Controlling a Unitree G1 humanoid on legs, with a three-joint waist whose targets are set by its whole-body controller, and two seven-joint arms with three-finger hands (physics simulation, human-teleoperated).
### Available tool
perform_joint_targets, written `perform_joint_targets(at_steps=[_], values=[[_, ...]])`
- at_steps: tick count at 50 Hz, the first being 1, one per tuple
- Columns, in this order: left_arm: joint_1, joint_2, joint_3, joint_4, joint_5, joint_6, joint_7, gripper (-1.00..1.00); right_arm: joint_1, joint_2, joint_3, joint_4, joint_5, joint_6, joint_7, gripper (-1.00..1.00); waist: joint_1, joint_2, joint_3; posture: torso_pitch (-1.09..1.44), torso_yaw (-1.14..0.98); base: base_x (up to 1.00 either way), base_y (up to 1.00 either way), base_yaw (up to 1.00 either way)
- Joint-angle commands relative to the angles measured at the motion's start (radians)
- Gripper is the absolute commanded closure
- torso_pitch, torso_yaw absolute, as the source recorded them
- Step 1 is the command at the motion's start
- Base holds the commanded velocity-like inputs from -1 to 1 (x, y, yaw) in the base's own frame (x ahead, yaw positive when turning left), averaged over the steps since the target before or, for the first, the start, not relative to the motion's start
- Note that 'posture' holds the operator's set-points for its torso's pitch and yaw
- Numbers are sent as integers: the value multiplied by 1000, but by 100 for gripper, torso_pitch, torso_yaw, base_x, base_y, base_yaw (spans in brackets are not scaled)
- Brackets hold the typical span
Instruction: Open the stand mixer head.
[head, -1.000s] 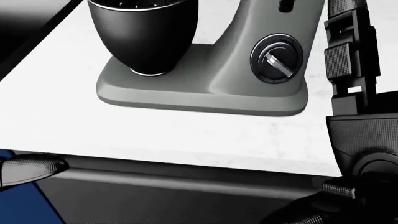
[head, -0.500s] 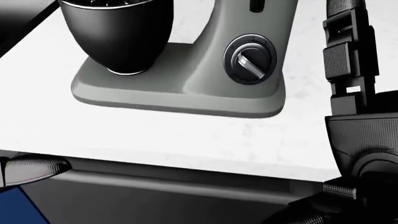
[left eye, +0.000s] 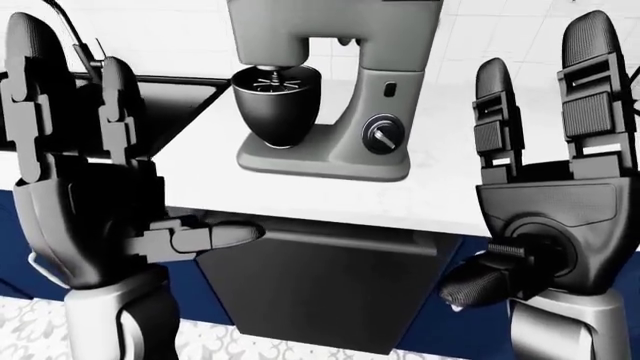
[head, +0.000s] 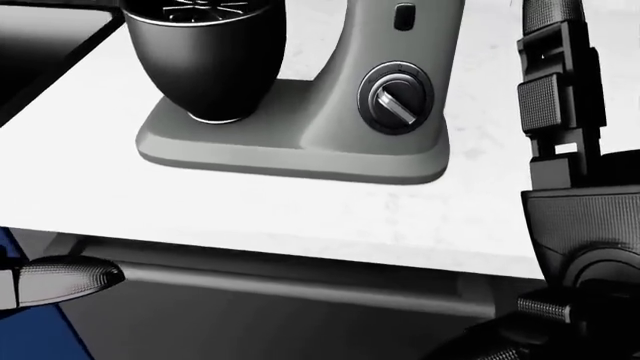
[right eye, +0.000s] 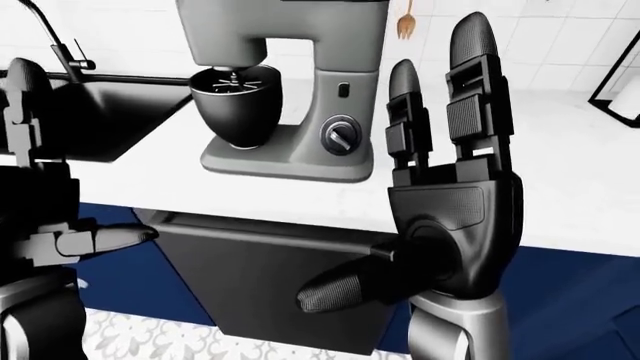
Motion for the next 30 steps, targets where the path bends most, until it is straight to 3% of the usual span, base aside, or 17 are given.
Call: perform_joint_targets(at_steps=[1,14,20,28,30], values=[[-16,5,2,-24,1,-21,-5,-100,-14,-5,-2,-21,2,-22,3,-100,0,1,-16,-15,0,0,0,0],[-15,3,0,-29,0,-20,-8,-100,-18,-16,1,-21,18,-16,-16,-100,11,-4,-140,-28,0,0,0,0],[-16,1,0,-27,-2,-18,-4,-100,-33,-19,-12,-21,59,10,-46,-100,15,-7,-186,-34,0,0,0,0],[-21,7,7,-26,-9,-22,9,-100,-79,-116,-34,-21,382,41,-244,-100,16,-9,-206,-35,0,0,0,0],[-20,6,6,-25,-8,-24,9,-100,-112,-155,-41,-21,547,29,-339,-100,15,-9,-207,-35,0,0,0,0]])
